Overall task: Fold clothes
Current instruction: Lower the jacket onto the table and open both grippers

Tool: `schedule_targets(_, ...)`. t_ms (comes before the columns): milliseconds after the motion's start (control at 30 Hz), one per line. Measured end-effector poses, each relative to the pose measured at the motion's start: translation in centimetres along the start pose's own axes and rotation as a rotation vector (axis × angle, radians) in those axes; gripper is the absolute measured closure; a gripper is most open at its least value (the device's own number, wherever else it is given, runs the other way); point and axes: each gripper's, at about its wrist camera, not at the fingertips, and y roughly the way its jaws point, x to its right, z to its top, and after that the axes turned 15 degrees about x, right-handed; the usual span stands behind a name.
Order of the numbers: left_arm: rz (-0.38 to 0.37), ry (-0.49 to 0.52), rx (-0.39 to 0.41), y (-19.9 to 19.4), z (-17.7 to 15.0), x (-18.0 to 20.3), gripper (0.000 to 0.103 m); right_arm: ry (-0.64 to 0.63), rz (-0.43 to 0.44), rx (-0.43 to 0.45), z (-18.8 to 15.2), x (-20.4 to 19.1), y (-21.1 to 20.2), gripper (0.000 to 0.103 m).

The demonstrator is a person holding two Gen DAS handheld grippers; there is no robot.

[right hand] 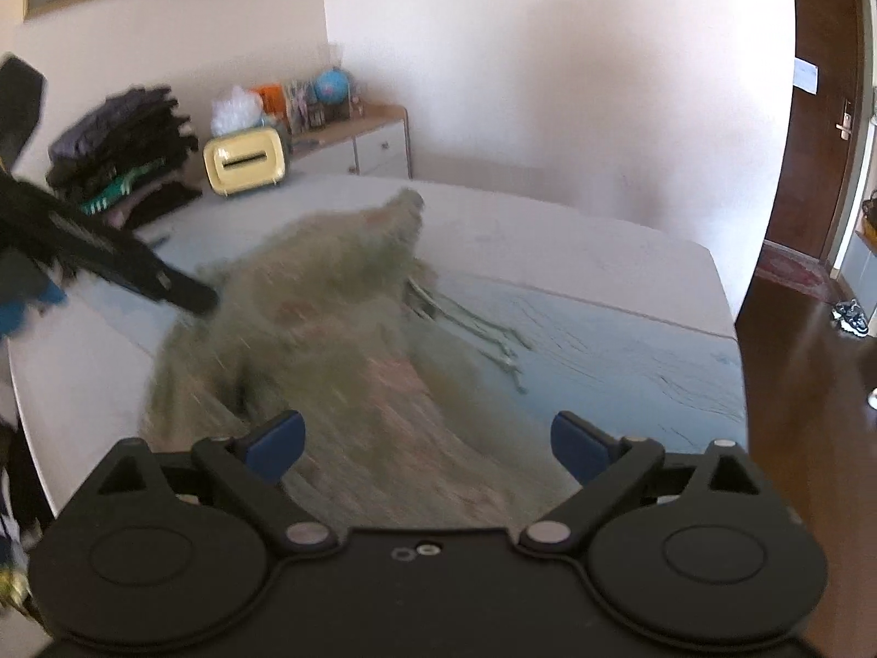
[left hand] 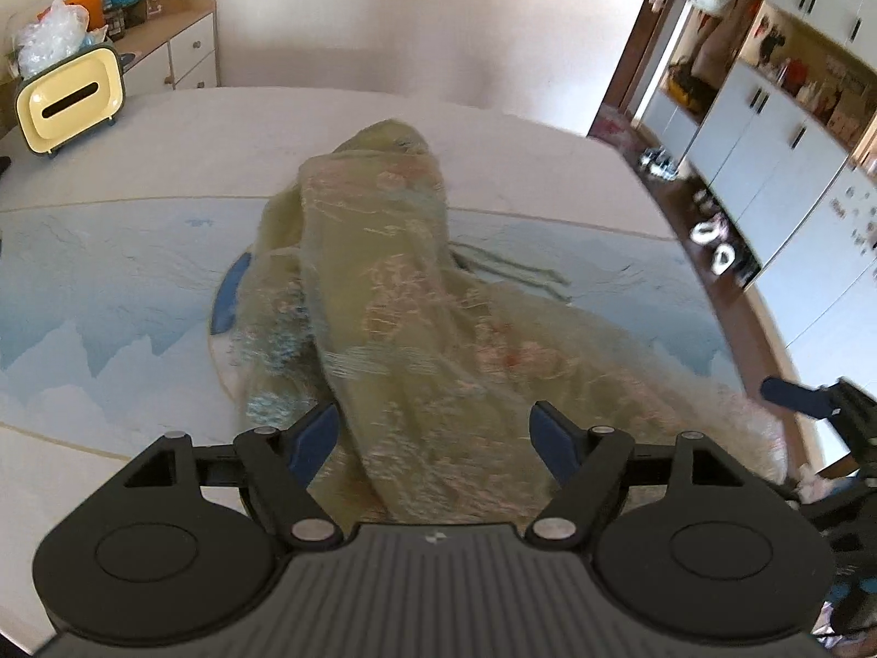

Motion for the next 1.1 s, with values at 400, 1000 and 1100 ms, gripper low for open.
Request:
schedule_targets(400, -0.011, -0.058, -0.074, 2.2, -2.4, 3.3, 0.027, 0.075, 0.134, -0.156, -2.1, -0.4, 2.4, 0.000)
schedule_targets(1000, -0.129, -0.287, -0.208, 4.9, -3.1, 5.8, 0.093, 0.046, 0.315, 0.018, 0.9, -3.8, -2.4, 0.000)
schedule_targets(1100, -0.107, -0.225, -0.141, 3.6, -2.8, 5.7, 0.101, 0.048, 0.286, 0.029, 1.3, -3.0, -2.9, 0.000)
